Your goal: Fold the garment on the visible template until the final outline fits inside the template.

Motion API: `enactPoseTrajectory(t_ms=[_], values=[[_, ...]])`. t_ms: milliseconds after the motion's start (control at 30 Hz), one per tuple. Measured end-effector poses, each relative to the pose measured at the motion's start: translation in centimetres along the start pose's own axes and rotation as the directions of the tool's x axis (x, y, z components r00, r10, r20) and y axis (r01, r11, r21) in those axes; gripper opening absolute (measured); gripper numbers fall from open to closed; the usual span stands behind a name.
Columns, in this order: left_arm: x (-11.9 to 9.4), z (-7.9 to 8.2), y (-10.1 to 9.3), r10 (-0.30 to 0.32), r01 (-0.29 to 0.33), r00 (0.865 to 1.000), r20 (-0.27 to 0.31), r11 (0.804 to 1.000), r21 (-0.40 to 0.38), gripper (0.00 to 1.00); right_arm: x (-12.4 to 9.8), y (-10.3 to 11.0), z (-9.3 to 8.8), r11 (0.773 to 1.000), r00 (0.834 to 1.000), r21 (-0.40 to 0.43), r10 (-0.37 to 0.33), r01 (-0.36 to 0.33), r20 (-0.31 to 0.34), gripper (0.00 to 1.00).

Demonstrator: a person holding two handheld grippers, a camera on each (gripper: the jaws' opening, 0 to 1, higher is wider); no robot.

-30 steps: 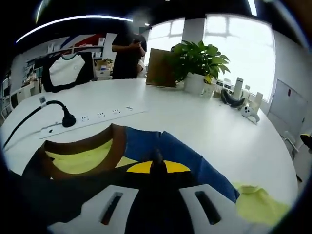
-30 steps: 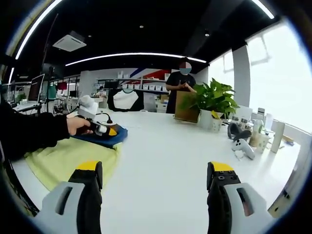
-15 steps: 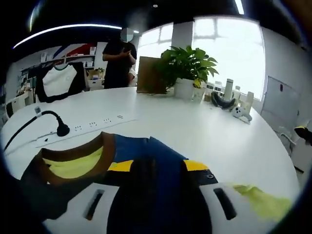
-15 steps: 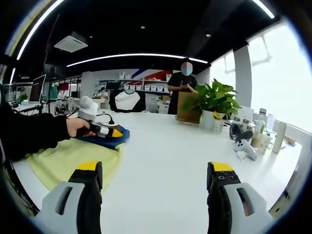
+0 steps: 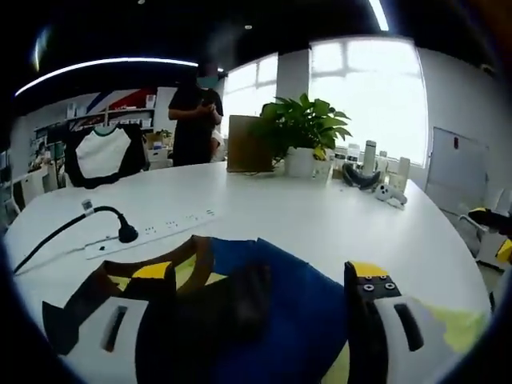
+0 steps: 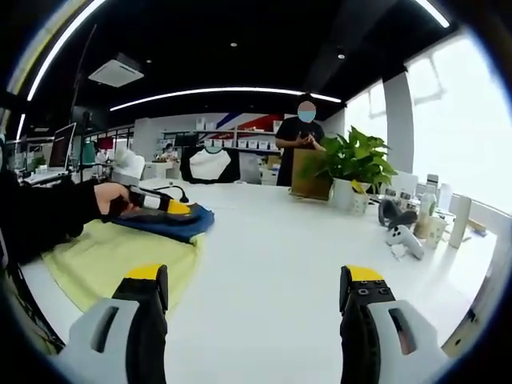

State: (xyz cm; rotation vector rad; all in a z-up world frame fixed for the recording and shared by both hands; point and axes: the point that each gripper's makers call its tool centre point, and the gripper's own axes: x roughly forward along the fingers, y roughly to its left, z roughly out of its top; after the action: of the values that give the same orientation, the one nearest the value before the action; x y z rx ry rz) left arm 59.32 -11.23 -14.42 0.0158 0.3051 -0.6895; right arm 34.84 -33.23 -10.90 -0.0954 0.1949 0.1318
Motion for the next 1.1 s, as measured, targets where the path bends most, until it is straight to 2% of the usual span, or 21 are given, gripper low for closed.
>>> enactPoseTrajectory(t_ms=[67, 167, 200, 233, 267, 333, 433, 633, 833, 900, 933, 1000, 1033, 1100], values=[[-0.2, -0.4, 0.1, -0.001, 0.001, 1.0, -0.011, 1.0, -0.009, 0.94, 0.1, 0.0, -0.1, 1.0, 1.0, 0.002, 0.001, -0.001, -0.002, 0.91], [-0.6, -1.3, 0.0, -0.02, 0.017, 0.999, -0.031, 0.997, -0.076, 0.88, 0.2, 0.0, -0.1, 1.0, 1.0, 0.004, 0.003, -0.002, -0.002, 0.91], [-0.7, -0.7, 0.2, -0.001, 0.004, 1.0, 0.018, 0.986, -0.165, 0.85, 0.2, 0.0, -0.2, 1.0, 1.0, 0.006, 0.004, -0.004, -0.002, 0.91], [-0.9, -0.8, 0.5, 0.008, -0.006, 1.0, 0.011, 0.979, -0.204, 0.79, 0.2, 0.0, -0.1, 1.0, 1.0, 0.006, 0.005, -0.005, 0.0, 0.91], [-0.9, -1.2, 0.4, -0.008, 0.005, 1.0, -0.012, 0.97, -0.243, 0.75, 0.3, 0.0, -0.2, 1.0, 1.0, 0.007, 0.005, -0.005, 0.001, 0.91], [-0.9, -1.5, 0.1, -0.036, 0.028, 0.999, -0.029, 0.97, -0.24, 0.67, 0.3, -0.1, -0.3, 1.0, 1.0, 0.012, 0.007, -0.007, -0.002, 0.91], [-0.8, -1.9, 0.2, -0.029, 0.018, 0.999, -0.043, 0.971, -0.239, 0.64, 0.4, -0.1, -0.4, 1.0, 1.0, 0.01, 0.008, -0.008, -0.004, 0.91], [-0.7, -2.8, 0.0, -0.054, 0.027, 0.996, -0.069, 0.94, -0.341, 0.4, 0.3, -0.1, -0.7, 1.0, 1.0, 0.017, 0.006, -0.006, -0.007, 0.91], [-0.3, -3.0, 0.1, -0.054, 0.023, 0.996, -0.064, 0.912, -0.41, 0.22, 0.3, -0.2, -0.9, 1.0, 1.0, 0.022, 0.005, -0.004, -0.013, 0.91], [-0.1, -2.9, 0.2, -0.055, 0.022, 0.996, -0.064, 0.903, -0.429, 0.21, 0.3, -0.3, -0.9, 1.0, 1.0, 0.021, 0.005, -0.005, -0.012, 0.91], [-0.1, -2.9, 0.2, -0.054, 0.023, 0.997, -0.061, 0.906, -0.423, 0.18, 0.3, -0.3, -0.9, 1.0, 1.0, 0.02, 0.005, -0.005, -0.013, 0.91], [-0.1, -2.7, 0.3, -0.043, 0.016, 0.997, -0.058, 0.917, -0.399, 0.05, 0.3, -0.3, -0.9, 1.0, 1.0, 0.021, 0.005, -0.005, -0.012, 0.91], [-0.1, -2.7, 0.4, -0.036, 0.011, 0.998, -0.059, 0.925, -0.38, 0.04, 0.3, -0.3, -0.9, 1.0, 1.0, 0.022, 0.005, -0.005, -0.012, 0.91], [-0.2, -2.6, 0.4, -0.035, 0.011, 0.998, -0.057, 0.928, -0.373, 0.04, 0.3, -0.3, -1.0, 1.0, 1.0, 0.022, 0.007, -0.006, -0.014, 0.91]])
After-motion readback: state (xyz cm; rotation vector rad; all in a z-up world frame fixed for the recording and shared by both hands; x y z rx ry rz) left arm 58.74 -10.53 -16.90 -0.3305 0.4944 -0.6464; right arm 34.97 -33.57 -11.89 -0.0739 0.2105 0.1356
